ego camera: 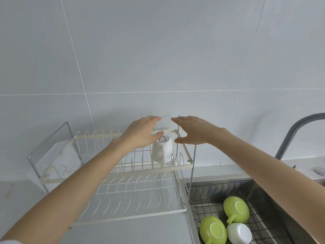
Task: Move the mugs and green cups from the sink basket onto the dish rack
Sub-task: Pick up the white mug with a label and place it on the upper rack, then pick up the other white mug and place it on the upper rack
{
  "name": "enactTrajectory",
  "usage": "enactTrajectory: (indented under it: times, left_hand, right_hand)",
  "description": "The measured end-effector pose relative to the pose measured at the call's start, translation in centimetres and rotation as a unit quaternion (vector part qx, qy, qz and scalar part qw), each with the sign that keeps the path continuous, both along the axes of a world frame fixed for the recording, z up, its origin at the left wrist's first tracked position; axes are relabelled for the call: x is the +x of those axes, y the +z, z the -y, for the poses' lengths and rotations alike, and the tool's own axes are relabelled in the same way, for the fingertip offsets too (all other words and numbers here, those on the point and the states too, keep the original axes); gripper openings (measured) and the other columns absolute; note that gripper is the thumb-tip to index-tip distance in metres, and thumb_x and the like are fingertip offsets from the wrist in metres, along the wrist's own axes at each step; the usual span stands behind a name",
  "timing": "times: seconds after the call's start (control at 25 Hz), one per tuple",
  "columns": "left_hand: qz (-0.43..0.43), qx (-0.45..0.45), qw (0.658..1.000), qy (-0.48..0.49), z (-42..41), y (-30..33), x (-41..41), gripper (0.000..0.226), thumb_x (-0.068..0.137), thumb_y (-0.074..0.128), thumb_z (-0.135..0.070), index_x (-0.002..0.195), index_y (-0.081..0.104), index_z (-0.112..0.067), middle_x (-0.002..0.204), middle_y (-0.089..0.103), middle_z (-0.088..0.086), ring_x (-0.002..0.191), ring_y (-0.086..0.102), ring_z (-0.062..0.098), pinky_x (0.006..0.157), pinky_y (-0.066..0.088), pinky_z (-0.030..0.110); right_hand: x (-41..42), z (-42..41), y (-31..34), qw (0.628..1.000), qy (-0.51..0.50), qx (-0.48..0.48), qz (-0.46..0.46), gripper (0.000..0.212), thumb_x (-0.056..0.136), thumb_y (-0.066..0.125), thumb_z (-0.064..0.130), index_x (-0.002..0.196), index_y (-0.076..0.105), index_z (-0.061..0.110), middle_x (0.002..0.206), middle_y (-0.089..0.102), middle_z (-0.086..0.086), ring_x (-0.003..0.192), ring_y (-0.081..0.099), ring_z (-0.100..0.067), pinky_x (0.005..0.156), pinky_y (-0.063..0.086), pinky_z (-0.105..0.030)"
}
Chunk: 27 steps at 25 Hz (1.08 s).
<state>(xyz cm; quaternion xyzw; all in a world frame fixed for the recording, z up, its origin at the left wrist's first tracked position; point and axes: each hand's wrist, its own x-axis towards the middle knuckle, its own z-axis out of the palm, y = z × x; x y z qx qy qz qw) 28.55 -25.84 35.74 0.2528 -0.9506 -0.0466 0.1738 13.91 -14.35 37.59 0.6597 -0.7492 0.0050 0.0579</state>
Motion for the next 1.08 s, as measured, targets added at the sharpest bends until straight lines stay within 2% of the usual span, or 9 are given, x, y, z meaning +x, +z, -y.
enactTrajectory:
  times: [0.08, 0.16, 0.24, 0.4, 0.72, 1.08]
  left_hand:
    - [-0.028, -0.083, 0.996, -0.02, -2.3, 0.6, 0.2, 0.053, 0.087, 0.048, -0.035, 0.135, 0.033, -0.016, 0.143, 0.04, 0.001, 0.132, 0.035, 0.019, 0.105, 0.027, 0.034]
    - [-0.061, -0.125, 0.989, -0.042, -4.8, 0.7, 0.0, 0.052, 0.087, 0.049, -0.033, 0.134, 0.035, -0.015, 0.142, 0.042, 0.002, 0.132, 0.035, 0.019, 0.105, 0.025, 0.034]
    - [-0.079, -0.141, 0.986, -0.045, -6.3, 0.7, -0.4, 0.052, 0.087, 0.049, -0.032, 0.134, 0.036, -0.014, 0.142, 0.041, 0.004, 0.133, 0.033, 0.019, 0.106, 0.024, 0.035]
    - [-0.047, -0.148, 0.987, -0.048, -9.9, -0.3, -2.3, 0.054, 0.087, 0.046, -0.034, 0.136, 0.031, -0.015, 0.145, 0.035, 0.004, 0.136, 0.027, 0.019, 0.109, 0.022, 0.036]
    - [-0.022, -0.114, 0.991, -0.071, -15.6, -2.2, -7.6, 0.054, 0.088, 0.044, -0.035, 0.136, 0.03, -0.015, 0.146, 0.035, 0.005, 0.136, 0.027, 0.02, 0.107, 0.025, 0.037]
    - [0.044, -0.016, 0.997, -0.063, -20.7, -10.3, -12.8, 0.057, 0.089, 0.043, -0.036, 0.139, 0.025, -0.015, 0.15, 0.029, 0.005, 0.137, 0.025, 0.019, 0.11, 0.024, 0.037]
  right_hand:
    - [0.1, -1.9, 0.0, 0.998, -0.006, -0.055, -0.006, 0.072, 0.086, 0.054, 0.04, 0.143, 0.019, 0.012, 0.146, 0.037, -0.007, 0.133, 0.034, -0.026, 0.111, 0.023, -0.033]
    - [-0.1, -4.1, -0.4, 0.994, -0.021, -0.103, -0.003, 0.073, 0.086, 0.053, 0.04, 0.144, 0.017, 0.013, 0.151, 0.03, -0.006, 0.139, 0.026, -0.021, 0.116, 0.012, -0.031]
    - [-0.2, -5.8, -0.9, 0.991, -0.034, -0.128, 0.002, 0.073, 0.087, 0.053, 0.04, 0.144, 0.015, 0.013, 0.153, 0.025, -0.005, 0.141, 0.02, -0.019, 0.117, 0.009, -0.031]
    - [-1.9, -10.4, -1.9, 0.989, -0.072, -0.127, 0.006, 0.074, 0.087, 0.052, 0.04, 0.145, 0.013, 0.016, 0.155, 0.018, -0.006, 0.144, 0.012, -0.019, 0.118, 0.003, -0.034]
    - [-6.9, -17.3, -4.4, 0.987, -0.123, -0.096, 0.032, 0.074, 0.087, 0.051, 0.042, 0.145, 0.012, 0.018, 0.156, 0.015, -0.007, 0.144, 0.008, -0.02, 0.118, 0.003, -0.036]
    - [-12.7, -22.9, -11.7, 0.985, -0.139, -0.019, 0.096, 0.071, 0.085, 0.052, 0.044, 0.143, 0.02, 0.018, 0.153, 0.023, -0.009, 0.143, 0.015, -0.024, 0.118, 0.01, -0.039]
